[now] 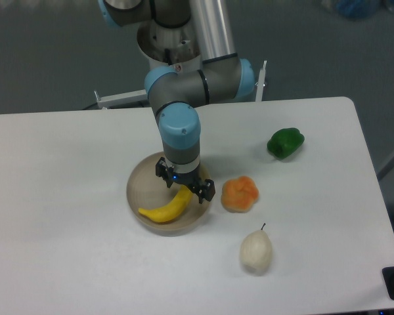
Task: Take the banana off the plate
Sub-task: 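Lower the gripper onto the banana and close on it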
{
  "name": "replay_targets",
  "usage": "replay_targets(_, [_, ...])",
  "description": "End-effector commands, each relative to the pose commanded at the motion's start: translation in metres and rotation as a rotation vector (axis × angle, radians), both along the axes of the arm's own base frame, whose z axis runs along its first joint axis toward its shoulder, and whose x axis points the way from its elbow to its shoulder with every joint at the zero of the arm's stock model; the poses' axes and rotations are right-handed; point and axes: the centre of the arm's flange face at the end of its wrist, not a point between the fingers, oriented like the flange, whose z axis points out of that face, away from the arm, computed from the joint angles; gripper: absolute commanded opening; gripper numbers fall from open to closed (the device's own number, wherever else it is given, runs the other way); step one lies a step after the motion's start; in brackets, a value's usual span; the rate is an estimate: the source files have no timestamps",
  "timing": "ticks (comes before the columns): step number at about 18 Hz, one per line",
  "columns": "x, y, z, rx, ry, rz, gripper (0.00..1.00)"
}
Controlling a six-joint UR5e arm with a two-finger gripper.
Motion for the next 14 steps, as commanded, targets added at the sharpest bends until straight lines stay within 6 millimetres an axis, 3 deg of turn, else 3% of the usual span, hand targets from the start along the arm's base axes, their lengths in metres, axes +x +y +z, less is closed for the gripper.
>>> replay_targets(4, [0.0083,0.0026,-0.0035,-0.003,-0.002,-0.015,1.0])
replay_targets(5, [0.008,0.0032,-0.0055,-0.005,-0.003,-0.015,0.89])
replay_targets(8, [0.0079,0.0036,-0.0051,-0.005,-0.004,-0.018,0.38])
replay_targets(9, [0.0079,0.0036,-0.0051,-0.005,-0.004,-0.018,0.29])
replay_targets(14, [0.0074,0.0045,-0.003,-0.001,-0.002,-0.018,0.24])
